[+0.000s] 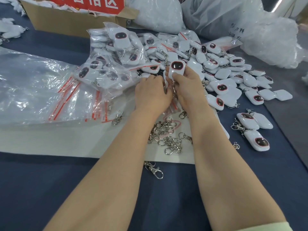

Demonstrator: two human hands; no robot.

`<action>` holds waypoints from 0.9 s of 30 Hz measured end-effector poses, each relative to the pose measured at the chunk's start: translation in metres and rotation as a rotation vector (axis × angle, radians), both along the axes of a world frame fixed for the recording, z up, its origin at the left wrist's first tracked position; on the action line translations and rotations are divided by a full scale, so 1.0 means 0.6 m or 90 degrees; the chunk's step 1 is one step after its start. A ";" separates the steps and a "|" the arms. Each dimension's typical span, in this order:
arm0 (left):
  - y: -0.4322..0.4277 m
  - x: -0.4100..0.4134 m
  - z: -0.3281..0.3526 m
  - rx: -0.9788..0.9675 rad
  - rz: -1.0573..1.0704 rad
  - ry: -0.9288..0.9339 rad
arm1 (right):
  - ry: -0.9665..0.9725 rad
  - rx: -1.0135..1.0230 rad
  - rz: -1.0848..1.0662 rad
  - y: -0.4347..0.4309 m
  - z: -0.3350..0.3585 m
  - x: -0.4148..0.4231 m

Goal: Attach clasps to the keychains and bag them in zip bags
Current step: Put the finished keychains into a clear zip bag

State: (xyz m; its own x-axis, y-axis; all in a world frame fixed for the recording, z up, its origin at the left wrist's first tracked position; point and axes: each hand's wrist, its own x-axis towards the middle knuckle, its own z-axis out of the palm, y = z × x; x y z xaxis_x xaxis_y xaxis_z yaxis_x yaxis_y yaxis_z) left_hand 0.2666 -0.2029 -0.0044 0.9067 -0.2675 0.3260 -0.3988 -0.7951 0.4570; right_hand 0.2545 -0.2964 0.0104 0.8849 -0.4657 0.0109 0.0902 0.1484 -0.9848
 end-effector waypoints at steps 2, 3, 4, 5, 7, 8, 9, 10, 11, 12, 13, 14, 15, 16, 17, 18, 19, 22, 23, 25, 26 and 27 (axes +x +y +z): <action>0.001 0.000 0.002 -0.006 -0.001 0.006 | -0.011 -0.019 -0.006 -0.001 0.003 -0.001; 0.001 0.000 0.002 -0.010 -0.001 0.010 | -0.021 -0.014 -0.007 -0.003 0.005 -0.001; 0.000 0.000 0.003 -0.012 -0.002 0.015 | -0.032 -0.002 -0.008 -0.005 0.008 -0.001; 0.000 0.000 0.004 -0.014 -0.003 0.019 | -0.041 0.009 -0.011 -0.007 0.013 -0.001; 0.000 -0.002 0.006 -0.029 -0.002 0.031 | -0.048 0.024 -0.022 -0.013 0.020 0.000; 0.000 -0.003 0.007 -0.047 0.000 0.041 | -0.042 0.029 -0.031 -0.014 0.025 0.001; 0.000 -0.003 0.009 -0.068 0.003 0.054 | -0.032 0.034 -0.042 -0.014 0.030 0.000; 0.000 -0.004 0.011 -0.091 0.008 0.070 | -0.023 0.042 -0.049 -0.013 0.035 0.001; 0.000 -0.003 0.013 -0.117 0.016 0.086 | -0.019 0.047 -0.049 -0.010 0.039 0.001; 0.000 -0.002 0.016 -0.148 0.025 0.101 | -0.018 0.043 -0.040 -0.007 0.044 0.001; 0.001 0.000 0.019 -0.180 0.035 0.115 | -0.004 0.014 -0.029 -0.003 0.049 0.001; 0.001 0.001 0.022 -0.205 0.043 0.124 | 0.023 -0.034 -0.019 0.000 0.054 0.000; 0.002 0.001 0.025 -0.225 0.051 0.127 | 0.057 -0.094 -0.008 0.003 0.057 -0.002; 0.003 0.002 0.027 -0.249 0.058 0.128 | 0.085 -0.155 0.003 0.005 0.060 -0.005; 0.004 0.003 0.028 -0.285 0.067 0.130 | 0.108 -0.219 0.008 0.007 0.064 -0.008; 0.006 0.003 0.030 -0.330 0.076 0.135 | 0.127 -0.284 0.005 0.008 0.067 -0.011; 0.009 0.003 0.031 -0.375 0.083 0.142 | 0.143 -0.336 0.000 0.007 0.070 -0.014; 0.012 0.004 0.034 -0.455 0.095 0.149 | 0.193 -0.414 0.025 0.001 0.080 -0.023; 0.011 0.003 0.035 -0.469 0.096 0.143 | 0.216 -0.464 0.051 0.000 0.083 -0.025; 0.010 0.000 0.037 -0.486 0.091 0.118 | 0.250 -0.543 0.111 0.004 0.083 -0.026; 0.010 -0.002 0.037 -0.492 0.087 0.102 | 0.241 -0.538 0.132 0.007 0.081 -0.025; 0.009 -0.004 0.037 -0.498 0.084 0.086 | 0.217 -0.493 0.156 0.010 0.077 -0.024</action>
State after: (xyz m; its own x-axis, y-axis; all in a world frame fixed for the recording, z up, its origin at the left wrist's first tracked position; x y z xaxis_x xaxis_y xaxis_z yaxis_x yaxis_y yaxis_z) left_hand 0.2641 -0.1974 0.0178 0.9601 0.1048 0.2592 -0.2248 -0.2617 0.9386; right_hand 0.2401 -0.2905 0.0564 0.9715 -0.2340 -0.0384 -0.1745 -0.5958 -0.7840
